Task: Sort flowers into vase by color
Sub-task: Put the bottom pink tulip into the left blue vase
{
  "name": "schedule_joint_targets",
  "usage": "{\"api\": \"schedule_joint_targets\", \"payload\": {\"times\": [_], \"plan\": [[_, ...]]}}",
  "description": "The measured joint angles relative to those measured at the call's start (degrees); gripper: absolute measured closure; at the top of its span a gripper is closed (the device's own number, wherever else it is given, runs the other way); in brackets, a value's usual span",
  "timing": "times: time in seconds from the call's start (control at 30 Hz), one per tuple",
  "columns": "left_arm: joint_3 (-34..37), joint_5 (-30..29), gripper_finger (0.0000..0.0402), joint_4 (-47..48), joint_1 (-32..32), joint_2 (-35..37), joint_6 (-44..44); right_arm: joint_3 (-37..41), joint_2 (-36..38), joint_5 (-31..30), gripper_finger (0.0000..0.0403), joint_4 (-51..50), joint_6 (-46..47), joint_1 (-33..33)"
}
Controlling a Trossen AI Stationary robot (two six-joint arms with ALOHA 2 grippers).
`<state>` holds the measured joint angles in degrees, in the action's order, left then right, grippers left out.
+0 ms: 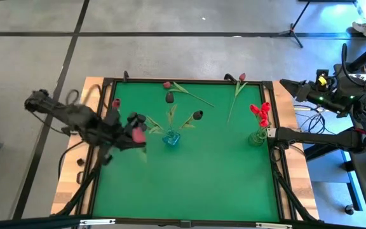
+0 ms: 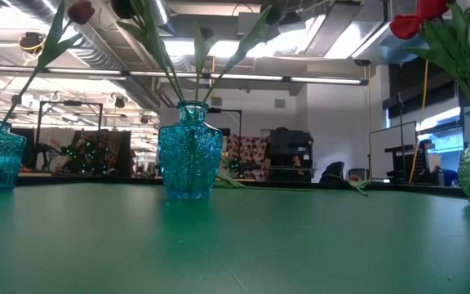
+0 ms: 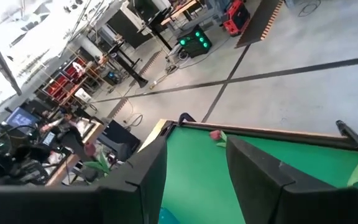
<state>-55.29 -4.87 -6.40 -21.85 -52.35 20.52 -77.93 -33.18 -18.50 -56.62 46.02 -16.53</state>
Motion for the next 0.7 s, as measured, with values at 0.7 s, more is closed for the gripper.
{"api": "schedule_joint_targets", "payload": {"times": [0.7], "plan": [[-0.2, -3.7, 0.0399, 42.7, 10.1, 35.5, -16.2, 0.0, 0.0, -7.7, 0.0238, 6.0, 2.0, 0.0]]}}
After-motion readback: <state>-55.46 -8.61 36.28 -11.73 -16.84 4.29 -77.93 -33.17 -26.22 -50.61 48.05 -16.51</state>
